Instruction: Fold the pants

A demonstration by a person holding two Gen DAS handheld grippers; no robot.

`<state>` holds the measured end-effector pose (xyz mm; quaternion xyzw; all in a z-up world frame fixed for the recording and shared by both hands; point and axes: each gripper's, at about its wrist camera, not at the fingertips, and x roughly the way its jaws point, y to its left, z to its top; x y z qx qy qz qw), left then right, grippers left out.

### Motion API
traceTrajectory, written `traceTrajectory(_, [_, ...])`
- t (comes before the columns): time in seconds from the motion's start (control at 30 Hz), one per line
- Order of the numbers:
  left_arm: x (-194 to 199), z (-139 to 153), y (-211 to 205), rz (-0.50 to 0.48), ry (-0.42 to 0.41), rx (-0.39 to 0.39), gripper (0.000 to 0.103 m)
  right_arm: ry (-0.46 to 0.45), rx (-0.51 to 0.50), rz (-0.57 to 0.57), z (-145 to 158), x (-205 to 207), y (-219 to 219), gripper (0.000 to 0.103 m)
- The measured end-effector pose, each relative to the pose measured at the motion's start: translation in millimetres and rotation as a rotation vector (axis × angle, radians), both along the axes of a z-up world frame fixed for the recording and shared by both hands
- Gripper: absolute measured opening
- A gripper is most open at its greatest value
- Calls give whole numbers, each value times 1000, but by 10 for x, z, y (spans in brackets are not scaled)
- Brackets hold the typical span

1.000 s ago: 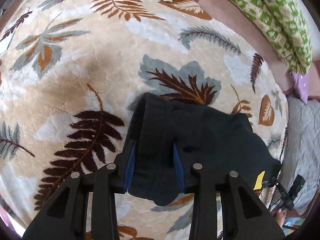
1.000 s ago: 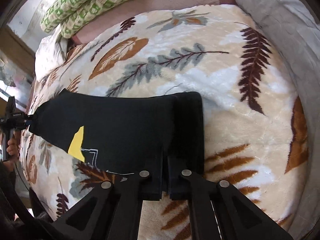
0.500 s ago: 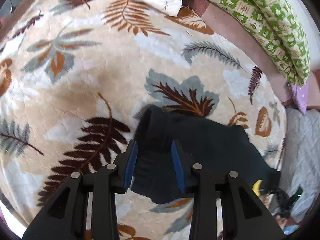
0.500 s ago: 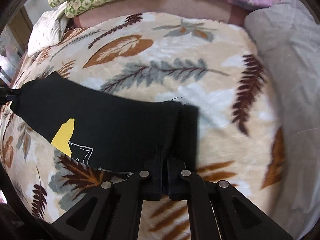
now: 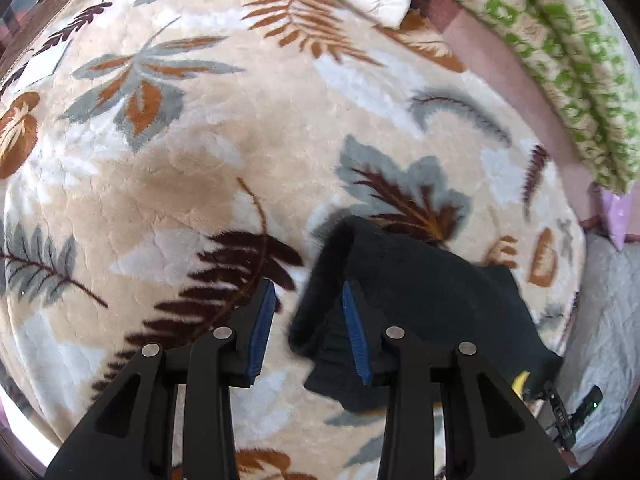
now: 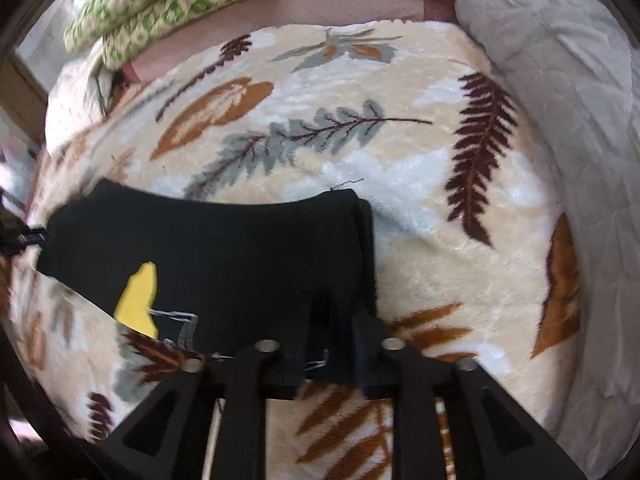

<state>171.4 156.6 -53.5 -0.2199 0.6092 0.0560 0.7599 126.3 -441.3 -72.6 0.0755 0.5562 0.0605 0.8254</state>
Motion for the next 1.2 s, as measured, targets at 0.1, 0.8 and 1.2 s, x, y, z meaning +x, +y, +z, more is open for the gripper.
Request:
traceTrajectory(0.1, [-151,255,-280,-78,-42,16,33,-34,119,-38,144,-67,-121,49])
traceTrajectory(0.8, [-717,-282,-4036,-207,130,-445,33,-94,366,-123,387,-418,-1016,67])
traceTrajectory(1.2, [-624,-570,-3959,58,59,-490,33,-77,498,-104,24,-151,-1185,69])
